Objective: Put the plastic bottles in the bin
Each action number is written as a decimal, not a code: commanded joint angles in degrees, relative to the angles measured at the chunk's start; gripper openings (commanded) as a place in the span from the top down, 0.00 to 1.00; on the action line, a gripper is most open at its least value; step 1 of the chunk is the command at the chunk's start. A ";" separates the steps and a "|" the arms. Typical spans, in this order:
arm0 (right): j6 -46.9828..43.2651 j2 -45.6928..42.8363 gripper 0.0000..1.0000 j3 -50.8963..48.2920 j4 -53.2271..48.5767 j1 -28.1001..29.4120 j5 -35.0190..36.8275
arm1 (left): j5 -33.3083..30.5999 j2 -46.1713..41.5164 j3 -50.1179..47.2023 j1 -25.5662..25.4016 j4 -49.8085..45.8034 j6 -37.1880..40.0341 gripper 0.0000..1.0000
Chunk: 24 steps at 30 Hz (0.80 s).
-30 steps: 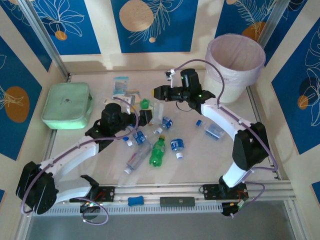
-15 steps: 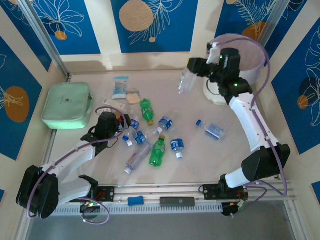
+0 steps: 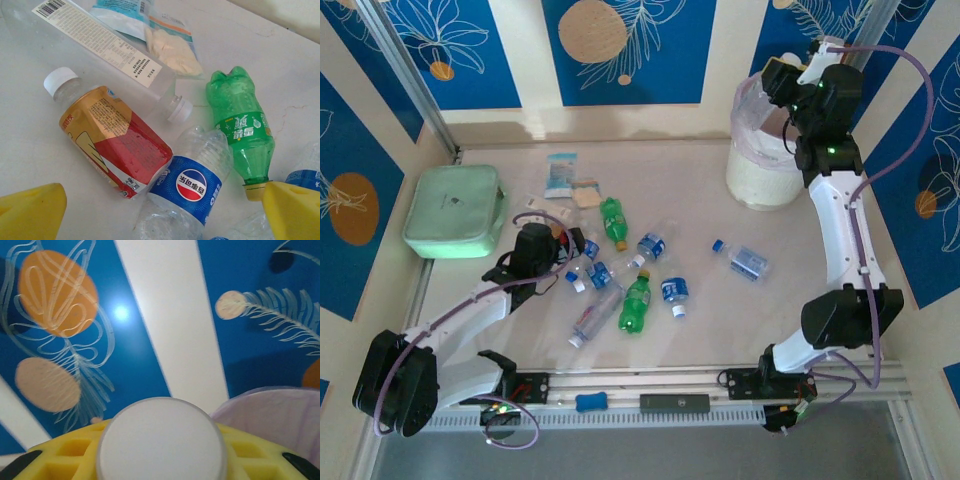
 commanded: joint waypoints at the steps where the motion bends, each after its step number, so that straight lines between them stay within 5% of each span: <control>1: -3.20 0.99 0.64 -1.42 7.49 -1.27 7.65 | 0.60 -0.39 -0.60 0.38 0.96 -0.17 0.00; 9: -4.37 4.32 0.65 -4.54 11.50 -2.95 11.91 | 0.67 -0.90 -0.23 0.38 0.63 -0.57 0.00; 24: -5.45 17.45 0.63 7.05 -9.09 -3.58 8.08 | 1.89 -0.55 0.25 0.38 0.55 -1.08 0.00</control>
